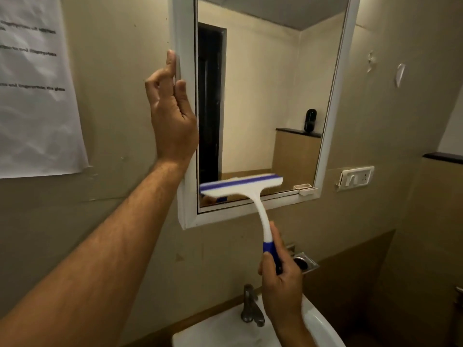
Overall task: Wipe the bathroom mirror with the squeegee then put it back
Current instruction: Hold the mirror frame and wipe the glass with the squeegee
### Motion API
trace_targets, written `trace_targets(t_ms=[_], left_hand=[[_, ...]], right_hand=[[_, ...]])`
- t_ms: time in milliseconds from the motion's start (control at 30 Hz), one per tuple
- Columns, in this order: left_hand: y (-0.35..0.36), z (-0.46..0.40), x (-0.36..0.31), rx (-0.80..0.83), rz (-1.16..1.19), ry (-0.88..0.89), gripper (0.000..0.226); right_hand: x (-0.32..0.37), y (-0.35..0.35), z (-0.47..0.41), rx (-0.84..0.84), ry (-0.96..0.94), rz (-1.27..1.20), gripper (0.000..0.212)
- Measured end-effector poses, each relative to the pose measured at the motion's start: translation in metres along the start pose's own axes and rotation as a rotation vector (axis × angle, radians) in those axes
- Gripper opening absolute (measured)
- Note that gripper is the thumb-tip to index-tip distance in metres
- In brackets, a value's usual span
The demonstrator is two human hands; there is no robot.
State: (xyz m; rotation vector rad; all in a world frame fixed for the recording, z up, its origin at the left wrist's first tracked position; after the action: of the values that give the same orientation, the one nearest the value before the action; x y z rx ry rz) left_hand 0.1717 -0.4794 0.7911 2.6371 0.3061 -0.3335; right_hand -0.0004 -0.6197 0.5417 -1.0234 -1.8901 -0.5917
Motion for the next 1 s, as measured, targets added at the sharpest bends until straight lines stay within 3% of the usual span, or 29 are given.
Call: trace_targets(t_ms=[333,567,833,1000], left_hand=[[-0.002,0.0,-0.003,0.013,-0.005,-0.016,0.043],[-0.008,0.006,-0.005,0.025,0.0,-0.017,0.042],[-0.01,0.01,-0.004,0.107,-0.038,-0.089,0.055],[-0.01,0.011,-0.006,0.096,-0.048,-0.101,0.052]], right_hand=[[0.034,0.01,-0.032,-0.097,-0.119,-0.068,0.052],[-0.011,0.005,0.009,0.009,-0.014,-0.009,0.066],[0.037,0.002,-0.028,-0.058,-0.115,-0.031,0.053],[0.024,0.0,-0.013,-0.044,-0.065,-0.033,0.054]])
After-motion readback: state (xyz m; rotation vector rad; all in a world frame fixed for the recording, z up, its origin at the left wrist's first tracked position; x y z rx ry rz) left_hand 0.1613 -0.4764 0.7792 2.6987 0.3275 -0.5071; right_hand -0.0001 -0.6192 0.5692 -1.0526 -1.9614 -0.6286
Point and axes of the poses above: each hand's wrist, its own z-axis away from the middle knuckle, its own y-axis out of the palm, x = y × z, the point moved 4 cm from there along -z, towards the middle knuckle, and after that the axes turned 10 degrees about -x, right-handed, at the moved point
